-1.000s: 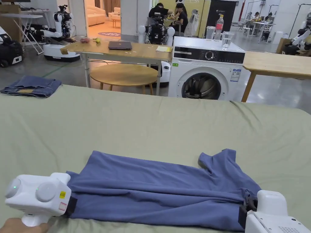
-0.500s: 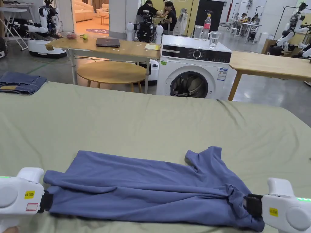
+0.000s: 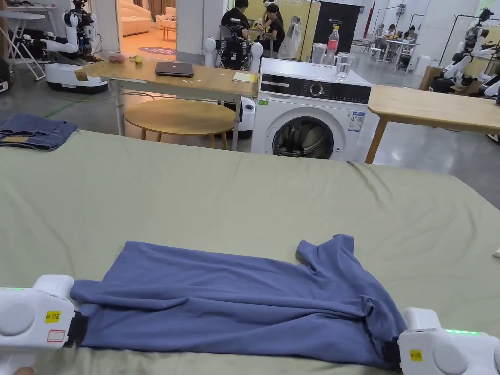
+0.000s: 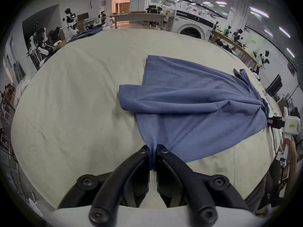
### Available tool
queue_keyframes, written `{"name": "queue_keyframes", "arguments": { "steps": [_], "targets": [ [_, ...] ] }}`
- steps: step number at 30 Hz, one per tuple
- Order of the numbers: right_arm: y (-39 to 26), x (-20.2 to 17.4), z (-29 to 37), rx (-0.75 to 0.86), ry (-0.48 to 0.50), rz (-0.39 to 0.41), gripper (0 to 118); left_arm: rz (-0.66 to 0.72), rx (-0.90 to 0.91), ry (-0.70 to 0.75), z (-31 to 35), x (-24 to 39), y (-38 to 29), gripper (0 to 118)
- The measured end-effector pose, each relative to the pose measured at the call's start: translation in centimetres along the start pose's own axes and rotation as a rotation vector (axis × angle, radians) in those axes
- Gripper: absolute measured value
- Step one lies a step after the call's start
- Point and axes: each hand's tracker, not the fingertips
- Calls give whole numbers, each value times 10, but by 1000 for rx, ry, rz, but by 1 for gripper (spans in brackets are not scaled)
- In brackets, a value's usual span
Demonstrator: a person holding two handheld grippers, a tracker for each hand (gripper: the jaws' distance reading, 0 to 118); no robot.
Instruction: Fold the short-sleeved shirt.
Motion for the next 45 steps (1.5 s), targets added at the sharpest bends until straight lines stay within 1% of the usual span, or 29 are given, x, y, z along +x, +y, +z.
{"name": "queue_keyframes", "arguments": {
  "steps": [2,6,9,11,13,16,20,24,27,30,31,32,33,34,35,36,37,39,41,43,44,45],
  "targets": [
    [3,-1,17,73,-20,6,5,10,34,-11,8,-2,3,0],
    [11,-6,53,113,-5,25,5,10,77,-39,35,-4,9,0],
    [9,-11,77,138,-22,42,5,6,107,-38,59,-5,7,0],
    [4,-11,91,127,-28,53,5,-1,111,-35,70,-10,0,0],
    [-10,-9,101,123,-16,45,5,-2,110,-35,80,-16,-13,0],
    [-38,-11,114,80,-20,53,5,4,92,-41,87,-23,-39,0],
    [-82,-15,111,-26,-60,102,5,18,15,-41,82,-31,-79,0],
    [-114,-17,80,-78,-83,111,5,33,-60,-29,56,-31,-109,0],
    [-120,-16,66,-76,-89,91,6,23,-74,-12,38,-26,-116,0],
    [-114,-18,69,-60,-98,101,10,24,-71,-2,27,-32,-111,0],
    [-111,-17,70,-62,-98,101,21,24,-70,-3,28,-33,-109,0],
    [-108,-17,73,-68,-103,101,24,23,-69,-4,30,-33,-107,0],
    [-105,-21,80,-59,-129,105,28,22,-69,-4,32,-32,-104,1],
    [-102,-22,88,-23,-162,113,31,25,-71,0,37,-29,-102,2],
    [-98,-23,95,17,-177,111,43,23,-56,12,41,-26,-99,10],
    [-92,-24,104,58,-179,102,52,8,-18,33,46,-24,-94,20],
    [-87,-28,113,100,-167,84,54,-1,23,38,52,-21,-89,33],
    [-75,-36,126,191,-136,56,54,-8,111,10,66,-11,-79,35],
    [-66,-48,135,299,-91,58,54,-23,212,-11,76,-2,-68,35],
    [-59,-63,141,403,-68,60,54,-51,307,14,87,12,-61,35],
    [-56,-70,143,448,-63,56,53,-65,355,28,90,19,-58,35],
    [-55,-80,143,501,-57,38,48,-78,407,38,94,25,-55,35]
  ]
}}
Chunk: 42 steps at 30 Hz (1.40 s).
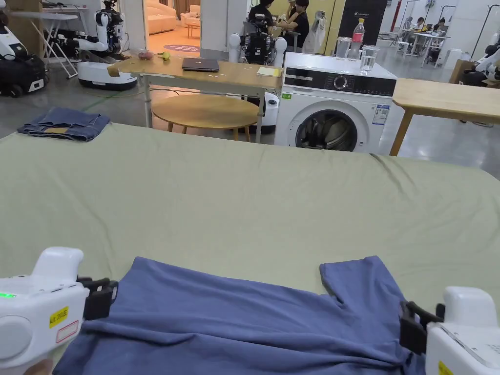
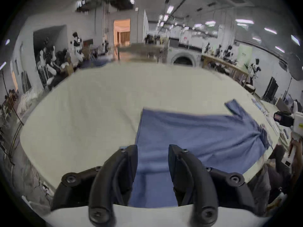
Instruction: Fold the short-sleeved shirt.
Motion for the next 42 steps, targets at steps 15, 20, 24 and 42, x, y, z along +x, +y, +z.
{"name": "queue_keyframes", "arguments": {
  "steps": [15,20,24,42],
  "targets": [
    [27,-77,-25,133,82,-63,0,24,190,28,-22,22,36,0],
    [29,-75,-40,97,105,-74,0,49,-35,-20,-80,-13,64,0],
    [23,-72,-54,53,94,-41,0,75,-198,-78,-134,-35,84,0],
    [-7,-33,-82,-125,23,-39,0,-13,-560,-8,-245,-32,72,39]
  ]
}}
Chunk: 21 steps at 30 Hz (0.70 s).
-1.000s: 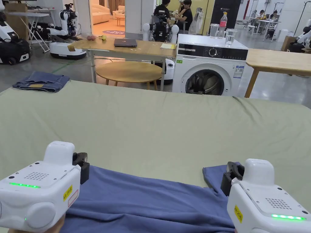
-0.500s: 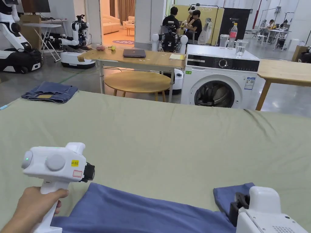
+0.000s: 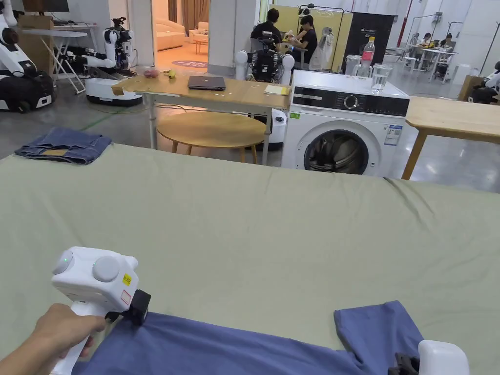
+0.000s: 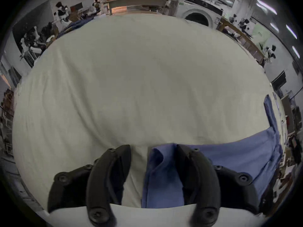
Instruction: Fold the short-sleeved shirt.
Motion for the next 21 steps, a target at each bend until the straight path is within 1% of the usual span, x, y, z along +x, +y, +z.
{"name": "queue_keyframes", "arguments": {
  "steps": [1,2,3,5,6,9,11,12,13,14,15,16,17,18,20,21],
  "targets": [
    [0,2,-2,-8,-1,-2,0,-36,5,19,1,6,0,26],
    [1,4,-4,-16,0,-4,0,-53,9,28,3,11,0,8],
    [3,6,-6,-24,1,-8,0,-58,21,24,5,13,0,0],
    [11,12,-11,-45,3,-18,0,-55,51,21,11,14,-5,0],
    [16,17,-15,-53,4,-22,0,-43,55,-6,15,12,-8,0],
    [39,31,-28,-78,8,-18,0,-17,132,-41,36,4,-20,0],
    [54,44,-44,-124,11,-8,1,14,179,-66,57,2,-30,0],
    [62,50,-53,-153,6,-10,6,17,195,-70,65,1,-36,0],
    [68,56,-64,-200,6,-14,19,24,216,-71,72,0,-39,0],
    [75,62,-76,-249,17,-22,28,24,233,-83,79,-1,-45,0],
    [80,66,-89,-301,13,-14,39,29,241,-83,86,-2,-48,0],
    [82,70,-101,-331,15,-14,52,32,253,-86,90,-1,-52,0],
    [83,73,-113,-352,10,0,56,30,267,-91,94,-1,-56,0],
    [82,76,-125,-380,-1,26,56,31,264,-89,97,-1,-60,0],
    [79,80,-147,-427,-27,42,56,34,279,-91,98,-3,-63,0],
    [77,83,-159,-446,-22,37,56,34,275,-92,98,-3,-64,0]
  ]
}}
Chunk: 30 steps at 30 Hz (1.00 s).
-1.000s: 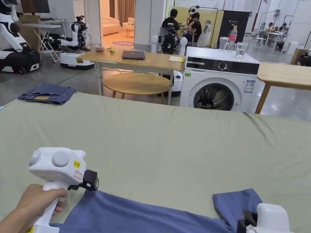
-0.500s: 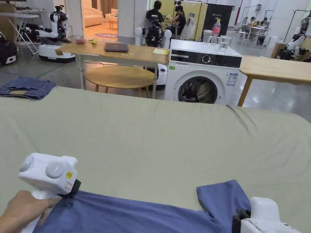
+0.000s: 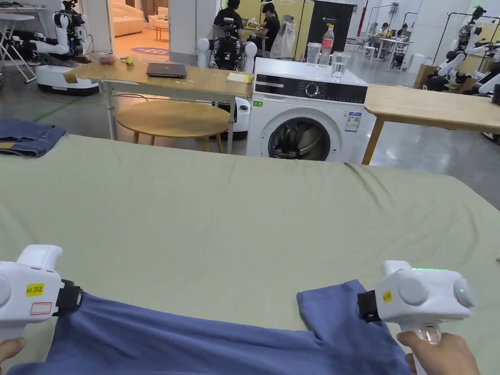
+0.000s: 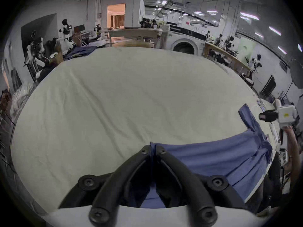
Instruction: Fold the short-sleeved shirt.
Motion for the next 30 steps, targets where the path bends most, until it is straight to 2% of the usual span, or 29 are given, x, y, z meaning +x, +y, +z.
{"name": "queue_keyframes", "arguments": {
  "steps": [4,7,8,9,10,12,15,18,23,30],
  "targets": [
    [6,7,-37,-101,16,-15,56,14,-11,1,-2,-1,-5,0],
    [2,3,-45,-114,34,-12,47,18,-17,4,-5,-2,-7,0],
    [1,3,-42,-98,33,-2,35,17,-21,6,-5,-2,-8,0],
    [2,3,-43,-87,58,1,17,15,-21,9,-5,-2,-9,0],
    [3,2,-43,-93,122,-12,0,15,-19,9,-6,-2,-10,0],
    [1,-2,-40,-90,103,-9,0,17,-22,10,-6,-3,-11,0],
    [-4,-4,-20,-31,86,39,0,22,-13,3,0,-3,-14,0],
    [-9,1,4,28,120,2,0,19,-4,-7,10,-3,-16,0],
    [-24,6,64,135,130,-4,0,41,23,-35,32,-5,-23,0],
    [-67,7,144,224,137,36,0,45,67,-71,76,-7,-41,0]
  ]
}}
